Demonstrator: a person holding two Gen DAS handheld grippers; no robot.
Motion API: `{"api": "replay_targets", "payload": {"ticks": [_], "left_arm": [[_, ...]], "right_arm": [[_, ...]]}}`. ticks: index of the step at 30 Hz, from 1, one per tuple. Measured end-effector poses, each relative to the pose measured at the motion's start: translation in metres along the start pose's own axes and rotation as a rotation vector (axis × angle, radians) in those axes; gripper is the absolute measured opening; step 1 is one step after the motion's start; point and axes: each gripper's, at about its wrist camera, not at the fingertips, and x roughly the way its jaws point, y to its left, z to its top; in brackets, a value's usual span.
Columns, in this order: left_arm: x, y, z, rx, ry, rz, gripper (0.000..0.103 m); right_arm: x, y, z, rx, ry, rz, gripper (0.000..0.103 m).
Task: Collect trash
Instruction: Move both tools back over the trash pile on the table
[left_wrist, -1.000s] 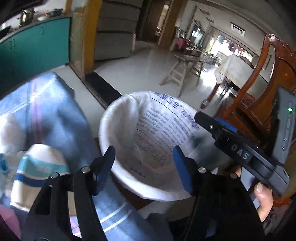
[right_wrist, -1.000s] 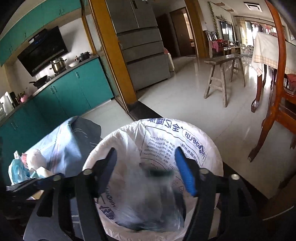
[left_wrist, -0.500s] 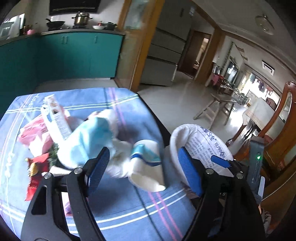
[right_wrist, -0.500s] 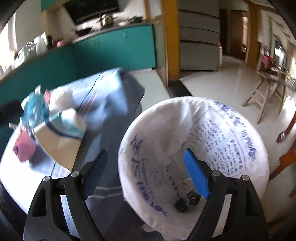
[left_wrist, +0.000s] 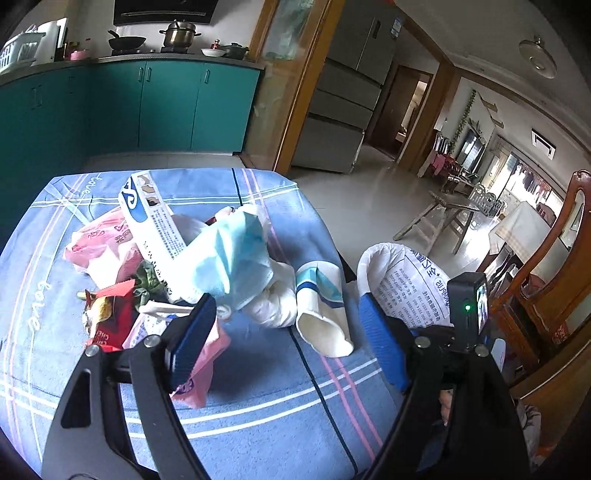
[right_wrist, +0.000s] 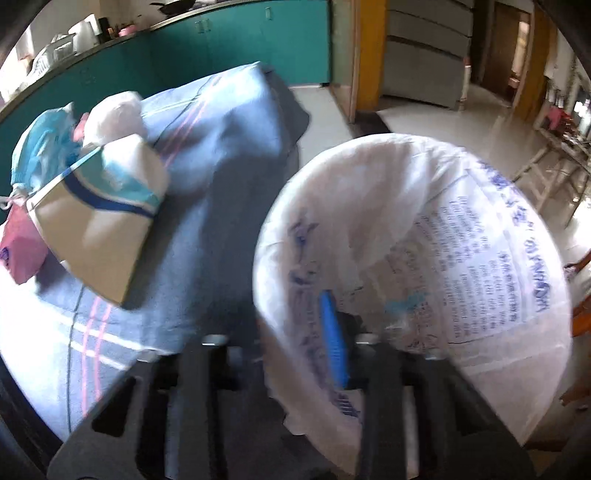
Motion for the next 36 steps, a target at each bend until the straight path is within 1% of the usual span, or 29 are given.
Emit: {"api": "replay_targets", "payload": {"ticks": [4, 8, 9, 10, 13, 14, 16, 17, 18, 19, 20, 21, 22, 23, 25, 27, 29, 31, 36], "left_arm": [[-0.006, 0.004, -0.004, -0.005, -0.006, 0.006, 0.081], [-0.008, 0.007, -0.005, -0.013, -0.01, 0.009, 0.082], [-0.007, 0.007, -0.005, -0.014, -0.01, 0.01, 0.082], [-0.007, 0.007, -0.005, -0.014, -0.009, 0.011, 0.082], [-0.008, 0.005, -0.004, -0.013, -0.009, 0.017, 0.083], [-0.009, 0.006, -0.004, -0.012, -0.012, 0.019, 0.084], [-0.012, 0.007, -0.004, -0.012, -0.022, 0.028, 0.085], [-0.015, 0.009, -0.004, -0.011, -0.03, 0.043, 0.086], [-0.016, 0.011, -0.004, -0.01, -0.037, 0.061, 0.087], [-0.018, 0.013, -0.004, -0.009, -0.042, 0.083, 0.087], [-0.019, 0.016, -0.004, -0.006, -0.047, 0.113, 0.087], [-0.018, 0.019, -0.004, -0.004, -0.048, 0.131, 0.089], [-0.018, 0.022, -0.005, -0.004, -0.045, 0.159, 0.089], [-0.018, 0.024, -0.004, -0.007, -0.041, 0.171, 0.09], [-0.018, 0.031, -0.005, -0.024, -0.036, 0.18, 0.093], [-0.018, 0.038, -0.007, -0.051, -0.028, 0.185, 0.094], [-0.019, 0.046, -0.01, -0.069, -0.017, 0.19, 0.095], [-0.018, 0.05, -0.014, -0.079, -0.001, 0.198, 0.096], [-0.009, 0.05, -0.018, -0.069, 0.052, 0.185, 0.097]], "right_arm": [[-0.002, 0.004, 0.0, -0.011, -0.013, 0.002, 0.017], [-0.017, 0.001, -0.003, 0.013, -0.058, 0.067, 0.016], [-0.02, 0.002, -0.004, 0.009, -0.066, 0.093, 0.013], [-0.023, 0.005, -0.004, 0.003, -0.074, 0.138, 0.012], [-0.03, 0.01, -0.006, -0.021, -0.095, 0.115, 0.012], [-0.032, 0.012, -0.007, -0.017, -0.102, 0.116, 0.014], [-0.041, 0.01, -0.006, -0.002, -0.144, 0.132, 0.025], [-0.045, 0.011, -0.006, 0.004, -0.165, 0.131, 0.034], [-0.051, 0.012, -0.005, 0.011, -0.192, 0.121, 0.04], [-0.057, 0.015, -0.003, 0.013, -0.22, 0.103, 0.043], [-0.061, 0.018, -0.001, 0.013, -0.235, 0.097, 0.051], [-0.064, 0.023, 0.005, 0.015, -0.25, 0.098, 0.068], [-0.068, 0.031, 0.012, 0.021, -0.26, 0.112, 0.076], [-0.069, 0.04, 0.02, 0.017, -0.257, 0.137, 0.084], [-0.065, 0.056, 0.041, 0.0, -0.226, 0.185, 0.087], [-0.06, 0.073, 0.057, -0.018, -0.207, 0.199, 0.091], [-0.053, 0.086, 0.067, -0.039, -0.217, 0.195, 0.093], [-0.041, 0.094, 0.066, -0.034, -0.225, 0.17, 0.093], [-0.011, 0.097, 0.06, -0.022, -0.144, 0.164, 0.094]]}}
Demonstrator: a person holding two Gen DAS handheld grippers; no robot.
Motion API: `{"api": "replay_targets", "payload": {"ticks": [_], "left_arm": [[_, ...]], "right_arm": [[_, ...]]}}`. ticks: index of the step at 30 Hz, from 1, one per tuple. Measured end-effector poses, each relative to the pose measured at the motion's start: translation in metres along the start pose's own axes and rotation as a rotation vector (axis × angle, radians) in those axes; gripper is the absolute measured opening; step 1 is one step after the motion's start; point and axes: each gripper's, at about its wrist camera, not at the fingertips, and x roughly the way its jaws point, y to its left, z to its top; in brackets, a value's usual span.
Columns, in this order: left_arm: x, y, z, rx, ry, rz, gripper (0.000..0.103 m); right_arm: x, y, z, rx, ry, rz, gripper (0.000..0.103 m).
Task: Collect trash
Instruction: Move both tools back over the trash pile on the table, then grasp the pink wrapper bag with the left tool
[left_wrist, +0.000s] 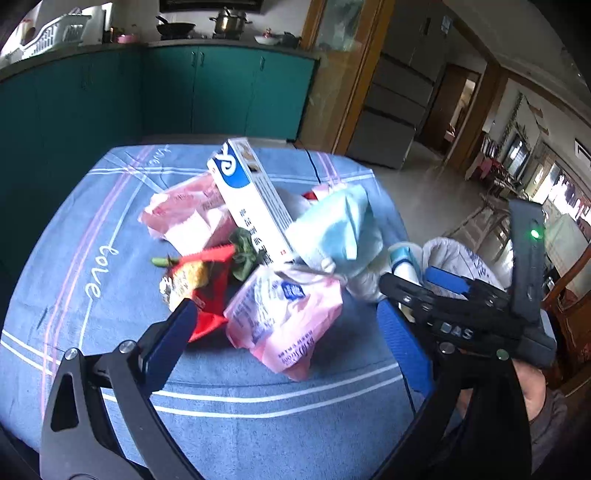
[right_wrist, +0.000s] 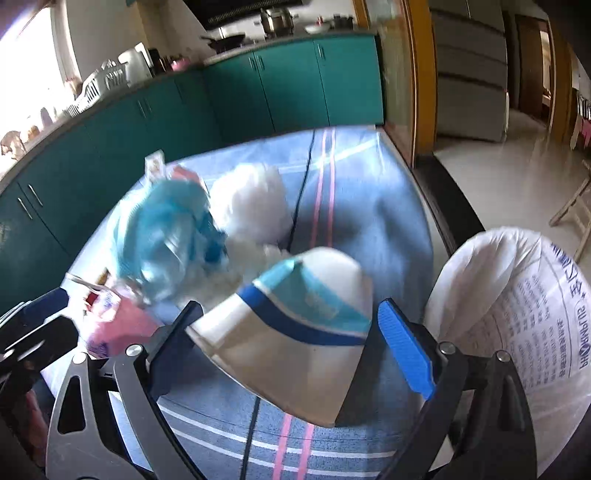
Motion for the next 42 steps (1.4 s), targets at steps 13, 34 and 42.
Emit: {"api": "replay_targets", "payload": {"ticks": [13, 34, 42], "left_arm": [[0.013, 0.007, -0.006, 0.007, 0.041, 0.016, 0.097], [0.035, -0.008, -0.012, 0.087, 0.108, 0.096, 0.097], [0.036, 0.003, -0.017, 0.037, 0.131, 0.062, 0.049]], "right_arm": [[-0.012, 0.006, -0.011, -0.064, -0.03, 0.1, 0.091], [-0.026, -0.009, -0.018, -0.015, -0.069, 0.062, 0.091], [-0.025, -0.014, -0.018, -0.001, -0.068, 0.056, 0.091]]}}
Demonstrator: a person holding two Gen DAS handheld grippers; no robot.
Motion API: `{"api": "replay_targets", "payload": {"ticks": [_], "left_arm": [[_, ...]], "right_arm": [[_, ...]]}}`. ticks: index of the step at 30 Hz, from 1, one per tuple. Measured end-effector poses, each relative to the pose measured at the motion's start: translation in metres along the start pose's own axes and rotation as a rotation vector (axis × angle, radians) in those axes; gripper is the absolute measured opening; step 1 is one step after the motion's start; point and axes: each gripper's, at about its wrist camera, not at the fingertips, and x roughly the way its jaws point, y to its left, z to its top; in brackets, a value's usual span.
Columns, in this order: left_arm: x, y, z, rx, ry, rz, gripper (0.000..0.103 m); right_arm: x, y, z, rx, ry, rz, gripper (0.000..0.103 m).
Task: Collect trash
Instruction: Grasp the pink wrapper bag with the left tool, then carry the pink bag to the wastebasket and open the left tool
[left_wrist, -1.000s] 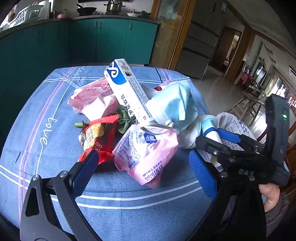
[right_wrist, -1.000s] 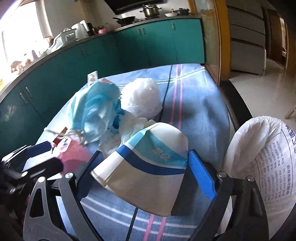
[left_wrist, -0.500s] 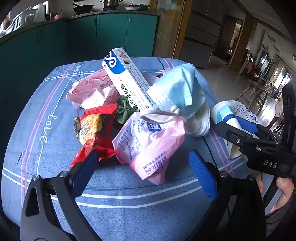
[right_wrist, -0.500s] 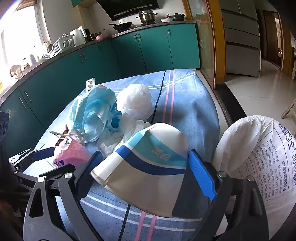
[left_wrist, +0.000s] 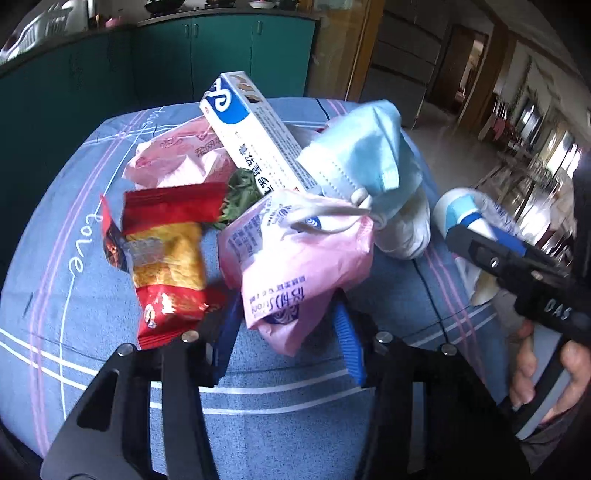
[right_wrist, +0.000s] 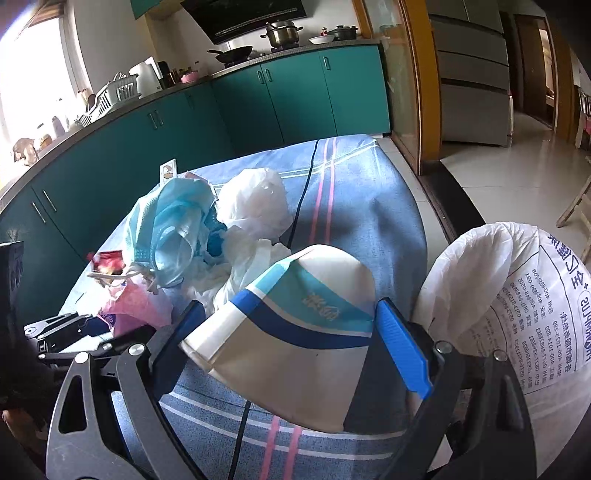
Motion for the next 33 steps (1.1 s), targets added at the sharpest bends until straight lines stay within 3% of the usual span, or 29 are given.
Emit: {"api": "replay_targets", "payload": {"ticks": [9, 17, 28, 33], "left_arm": [[-0.043, 0.007, -0.011, 0.011, -0.108, 0.036, 0.047], [-0.085, 0.016, -0.003, -0.038, -0.223, 0.027, 0.047], [-0.095, 0.012, 0.002, -0.048, -0.257, 0.007, 0.047], [-0.092, 0.003, 0.009, -0.034, -0.266, -0.014, 0.047]], "right_arm": [[0.003, 0.009, 0.0, -0.028, -0.005, -0.005, 0.091], [-0.006, 0.028, 0.001, -0.085, -0.077, 0.007, 0.091], [-0.022, 0.023, 0.004, -0.072, -0.157, -0.007, 0.091], [-0.042, 0.003, 0.005, -0.029, -0.228, -0.064, 0.091]]}}
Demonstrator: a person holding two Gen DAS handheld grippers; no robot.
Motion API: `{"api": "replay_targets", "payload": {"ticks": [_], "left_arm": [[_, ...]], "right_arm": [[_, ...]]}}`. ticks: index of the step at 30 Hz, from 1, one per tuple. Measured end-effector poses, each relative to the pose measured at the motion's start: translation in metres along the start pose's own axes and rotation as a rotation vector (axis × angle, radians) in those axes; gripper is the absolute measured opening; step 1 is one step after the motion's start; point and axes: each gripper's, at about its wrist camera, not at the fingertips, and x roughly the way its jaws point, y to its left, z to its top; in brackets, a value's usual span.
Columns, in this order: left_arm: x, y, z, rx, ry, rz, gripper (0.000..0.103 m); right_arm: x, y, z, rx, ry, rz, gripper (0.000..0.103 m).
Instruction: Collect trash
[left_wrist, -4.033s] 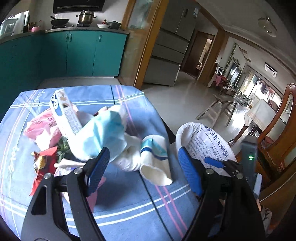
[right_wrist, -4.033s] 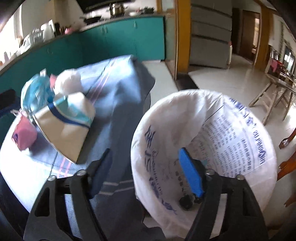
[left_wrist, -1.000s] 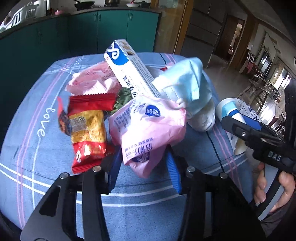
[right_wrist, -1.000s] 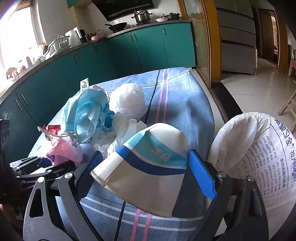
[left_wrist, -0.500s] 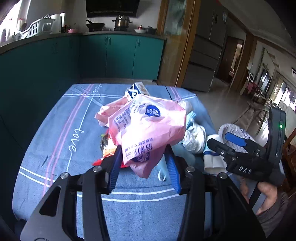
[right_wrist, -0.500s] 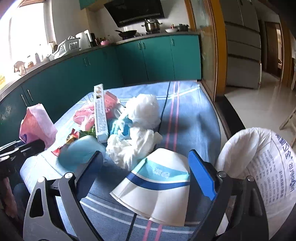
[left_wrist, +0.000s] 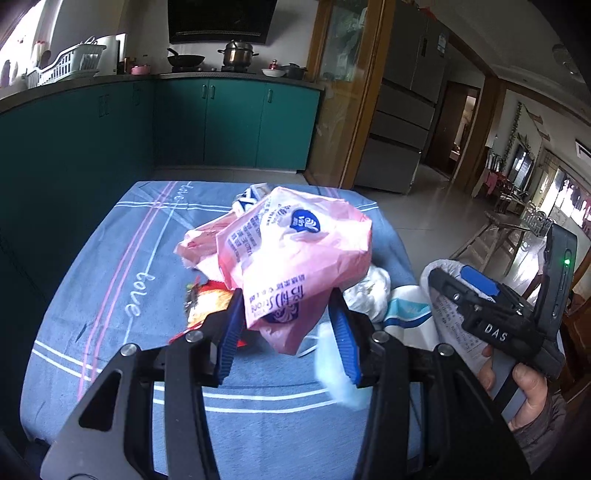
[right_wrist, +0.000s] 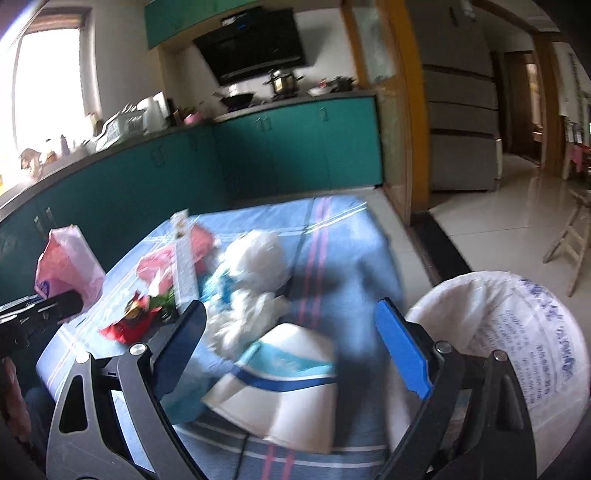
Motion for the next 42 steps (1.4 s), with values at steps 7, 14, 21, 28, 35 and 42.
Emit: {"api": "replay_targets", "payload": {"ticks": [7, 14, 21, 28, 35, 42], "left_arm": [[0.015, -0.03, 0.01, 0.045, 0.028, -0.078, 0.047], [0.05, -0.09, 0.016, 0.141, 0.109, -0.244, 0.048], [0.096, -0.151, 0.004, 0.187, 0.231, -0.374, 0.048], [0.085, -0.136, 0.01, 0.165, 0.164, -0.272, 0.048], [0.052, -0.065, 0.026, 0.044, 0.035, -0.031, 0.048], [0.043, -0.055, 0.016, 0.047, 0.057, -0.022, 0.05]], "right_arm": [[-0.038, -0.049, 0.001, 0.081, -0.104, -0.205, 0.091], [-0.06, -0.106, -0.02, 0.241, -0.097, -0.358, 0.091], [-0.07, -0.141, -0.033, 0.353, -0.074, -0.4, 0.091], [-0.065, -0.138, -0.034, 0.327, -0.053, -0.293, 0.091], [-0.025, -0.058, -0.025, 0.12, 0.043, 0.045, 0.093], [0.021, -0.011, -0.028, 0.055, 0.164, 0.045, 0.094]]}}
